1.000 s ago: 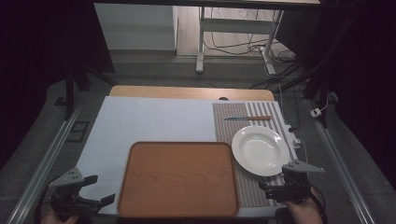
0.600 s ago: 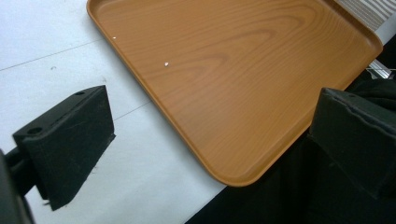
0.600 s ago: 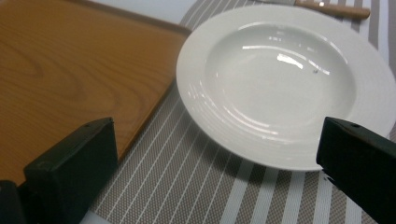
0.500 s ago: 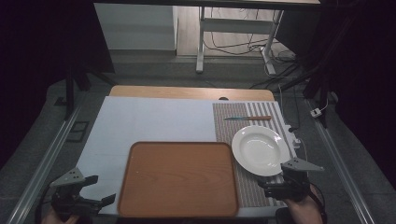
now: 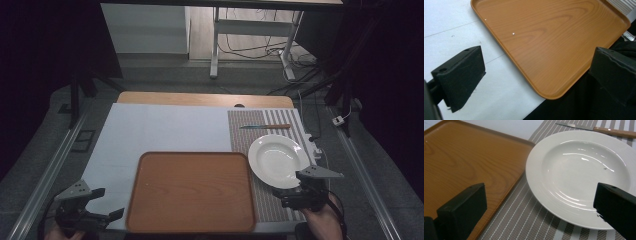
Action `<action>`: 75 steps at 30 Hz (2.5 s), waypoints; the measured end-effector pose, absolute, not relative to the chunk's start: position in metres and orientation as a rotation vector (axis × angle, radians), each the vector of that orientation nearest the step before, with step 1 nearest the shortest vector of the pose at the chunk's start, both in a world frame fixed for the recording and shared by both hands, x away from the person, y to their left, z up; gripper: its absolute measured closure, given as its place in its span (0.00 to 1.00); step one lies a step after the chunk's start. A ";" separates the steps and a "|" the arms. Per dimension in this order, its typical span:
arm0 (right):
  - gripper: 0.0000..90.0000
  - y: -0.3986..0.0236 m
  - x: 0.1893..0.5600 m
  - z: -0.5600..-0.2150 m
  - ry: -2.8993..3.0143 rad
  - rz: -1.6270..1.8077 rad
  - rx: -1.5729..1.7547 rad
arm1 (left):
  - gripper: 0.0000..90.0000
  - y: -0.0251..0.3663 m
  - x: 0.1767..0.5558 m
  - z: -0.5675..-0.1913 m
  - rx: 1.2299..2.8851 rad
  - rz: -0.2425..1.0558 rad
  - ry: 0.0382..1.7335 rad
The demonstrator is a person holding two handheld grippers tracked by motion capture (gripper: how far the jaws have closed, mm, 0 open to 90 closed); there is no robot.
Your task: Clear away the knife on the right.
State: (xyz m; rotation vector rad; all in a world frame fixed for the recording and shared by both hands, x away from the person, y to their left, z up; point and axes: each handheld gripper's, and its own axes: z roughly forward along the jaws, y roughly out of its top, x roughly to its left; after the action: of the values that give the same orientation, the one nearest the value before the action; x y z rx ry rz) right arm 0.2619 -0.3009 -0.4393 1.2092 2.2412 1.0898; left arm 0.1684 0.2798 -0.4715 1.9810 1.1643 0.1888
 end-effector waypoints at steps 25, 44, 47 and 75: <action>0.00 -0.283 0.294 -0.447 2.319 1.073 1.255 | 0.00 0.279 0.169 -0.472 1.982 0.190 1.182; 0.00 -0.278 0.337 -0.454 2.283 0.997 1.261 | 0.00 0.279 0.169 -0.472 1.983 0.189 1.184; 0.00 -0.279 0.345 -0.454 2.268 1.000 1.273 | 0.00 0.279 0.170 -0.472 1.983 0.187 1.184; 0.00 -0.290 0.412 -0.462 2.238 0.857 1.325 | 0.00 0.279 0.170 -0.472 1.985 0.184 1.188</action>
State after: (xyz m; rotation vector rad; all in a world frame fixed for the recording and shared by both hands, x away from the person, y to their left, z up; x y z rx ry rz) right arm 0.4116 -0.2897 -0.4623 1.3251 2.2384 0.8569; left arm 0.1701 0.2791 -0.4722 1.9847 1.1884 0.1839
